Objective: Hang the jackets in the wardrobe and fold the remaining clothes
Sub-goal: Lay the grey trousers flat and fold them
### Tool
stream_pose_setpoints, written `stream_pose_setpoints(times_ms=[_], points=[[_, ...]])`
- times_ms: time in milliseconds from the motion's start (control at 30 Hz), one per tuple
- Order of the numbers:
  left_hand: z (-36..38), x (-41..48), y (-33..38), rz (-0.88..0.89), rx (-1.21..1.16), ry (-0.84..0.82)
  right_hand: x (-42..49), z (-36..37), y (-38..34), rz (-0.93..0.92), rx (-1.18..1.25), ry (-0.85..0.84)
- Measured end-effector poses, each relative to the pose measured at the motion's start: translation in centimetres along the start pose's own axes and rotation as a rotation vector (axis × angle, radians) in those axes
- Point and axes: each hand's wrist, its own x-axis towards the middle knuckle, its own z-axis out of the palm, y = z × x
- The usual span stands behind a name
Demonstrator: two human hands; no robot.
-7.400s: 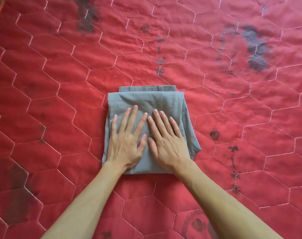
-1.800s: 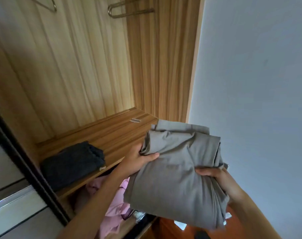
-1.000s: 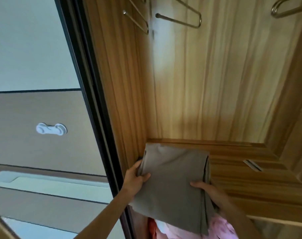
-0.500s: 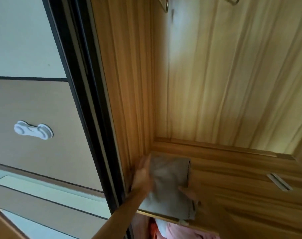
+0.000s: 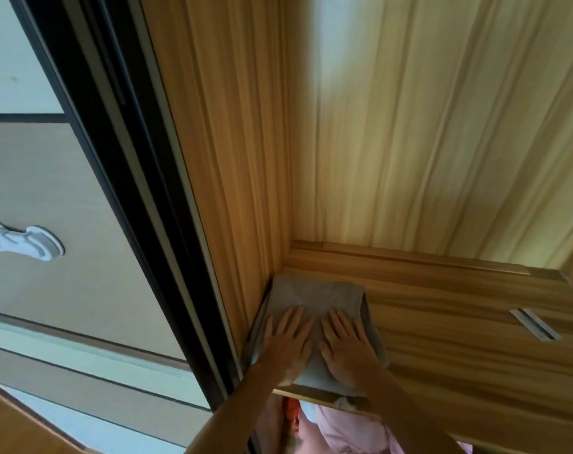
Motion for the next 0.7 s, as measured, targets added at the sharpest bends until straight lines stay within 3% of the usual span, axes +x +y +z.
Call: stream_pose_setpoints(times_ms=[300, 400, 533, 700], points=[[-2.3, -3.7, 0.9, -0.061, 0.041, 0.018, -3.6, -0.1, 0.5, 0.023, 0.118, 0.106], [-3.6, -5.8, 2.4, -0.065, -0.052, 0.022, -6.6, -1.9, 0.2, -0.049, 0.156, 0.167], [-3.9, -9.0, 3.7, -0.118, -0.24, 0.082, -10.0, -3.6, -0.4, -0.06, 0.222, 0.106], [-3.8, -14.9, 4.4, -0.263, -0.361, -0.007, -13.1, -3.8, -2.8, -0.077, 0.326, -0.028]])
